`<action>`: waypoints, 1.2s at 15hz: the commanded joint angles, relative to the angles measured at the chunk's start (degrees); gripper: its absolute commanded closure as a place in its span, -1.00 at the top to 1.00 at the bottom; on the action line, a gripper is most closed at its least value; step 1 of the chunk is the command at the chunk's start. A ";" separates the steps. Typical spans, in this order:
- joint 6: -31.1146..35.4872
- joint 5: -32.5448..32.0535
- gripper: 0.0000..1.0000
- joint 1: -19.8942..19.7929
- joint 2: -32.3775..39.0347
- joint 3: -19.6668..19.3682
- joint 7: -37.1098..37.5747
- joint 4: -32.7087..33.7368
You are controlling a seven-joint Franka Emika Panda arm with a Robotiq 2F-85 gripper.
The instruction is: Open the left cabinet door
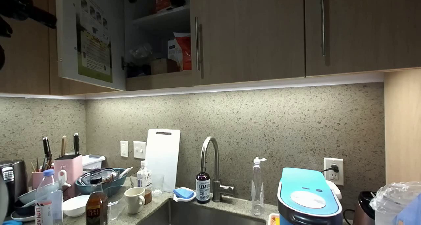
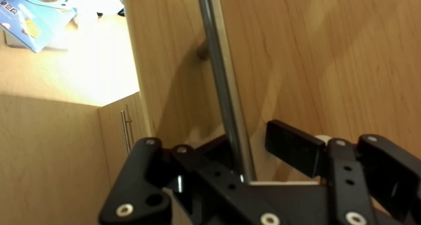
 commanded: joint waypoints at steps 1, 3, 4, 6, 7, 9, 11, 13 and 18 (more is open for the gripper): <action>-1.04 -2.21 0.13 0.55 1.17 1.03 0.92 0.47; -1.23 -3.77 0.37 0.52 1.76 2.05 0.97 0.41; -1.44 -4.19 0.51 0.48 2.13 2.42 1.08 0.50; -0.80 -3.25 0.25 1.19 1.62 1.13 0.35 0.28; -0.79 -3.25 0.40 1.21 1.61 1.12 0.34 0.29; -0.80 -3.25 0.62 1.21 1.63 1.02 0.34 0.29; -0.80 -3.25 0.63 1.21 1.63 0.93 0.34 0.29; -0.80 -3.25 0.63 1.21 1.64 0.92 0.34 0.29; -0.80 -3.25 0.63 1.21 1.64 0.92 0.34 0.29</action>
